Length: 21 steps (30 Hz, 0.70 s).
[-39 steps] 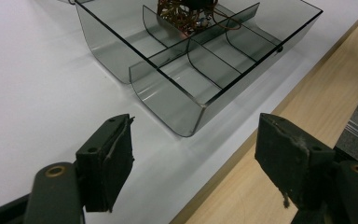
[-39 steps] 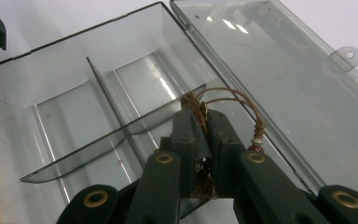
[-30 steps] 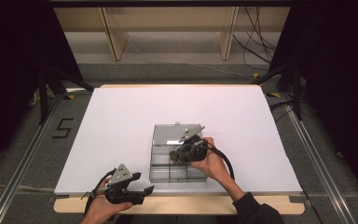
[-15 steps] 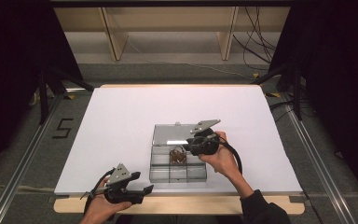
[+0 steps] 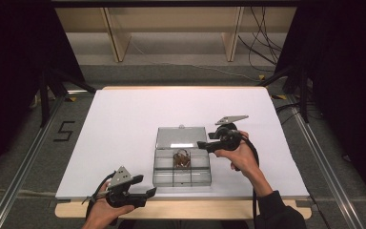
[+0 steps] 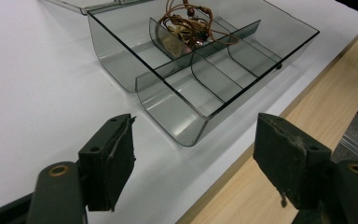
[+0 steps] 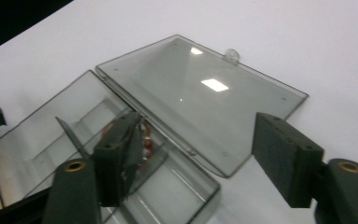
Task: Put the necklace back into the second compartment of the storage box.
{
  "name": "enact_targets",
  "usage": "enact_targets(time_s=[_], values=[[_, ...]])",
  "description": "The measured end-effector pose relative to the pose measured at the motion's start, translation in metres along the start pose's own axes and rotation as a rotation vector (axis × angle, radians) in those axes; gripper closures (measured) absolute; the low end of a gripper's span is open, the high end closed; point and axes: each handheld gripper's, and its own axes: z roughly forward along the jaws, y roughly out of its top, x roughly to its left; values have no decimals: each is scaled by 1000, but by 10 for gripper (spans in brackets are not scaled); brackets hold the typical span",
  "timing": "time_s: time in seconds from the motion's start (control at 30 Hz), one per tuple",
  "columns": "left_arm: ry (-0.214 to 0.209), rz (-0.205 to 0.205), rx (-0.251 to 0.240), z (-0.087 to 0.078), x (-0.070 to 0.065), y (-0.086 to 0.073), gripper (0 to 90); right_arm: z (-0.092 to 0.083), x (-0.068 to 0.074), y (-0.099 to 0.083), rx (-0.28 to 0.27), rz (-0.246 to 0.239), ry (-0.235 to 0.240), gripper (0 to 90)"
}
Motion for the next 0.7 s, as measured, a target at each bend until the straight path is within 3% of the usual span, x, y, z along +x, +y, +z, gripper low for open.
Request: enact_targets(time_s=[0.07, 0.17, 0.23, 0.27, 0.33, 0.47, 0.57, 0.6, 0.7], values=[[-7, -22, -9, 0, -2, 1, 281, 1, -7, -2, -12, 21, 20, 313], [-12, -26, -8, 0, -1, 2, 281, 1, -12, -6, -2, 76, 7, 287], [-18, -34, -12, -1, -1, 2, 283, 1, -18, -7, -3, 56, -14, 264], [-16, -33, -7, -1, -1, 3, 283, 1, -19, -7, -2, 69, -16, 259], [-5, -49, -22, -1, -2, 4, 283, 2, -20, -8, -10, 90, 3, 259], [-4, -60, -17, -2, 1, 6, 283, 2, -23, -9, -21, 82, 2, 240], [-4, -83, -37, 0, 0, 9, 288, 2, -21, -10, -15, 119, 21, 204], [2, -67, -13, -1, 1, 11, 289, 3, -23, -10, -17, 110, 26, 203], [-5, -67, -17, 1, 2, 15, 296, 4, -27, -11, -26, 85, 35, 165]])
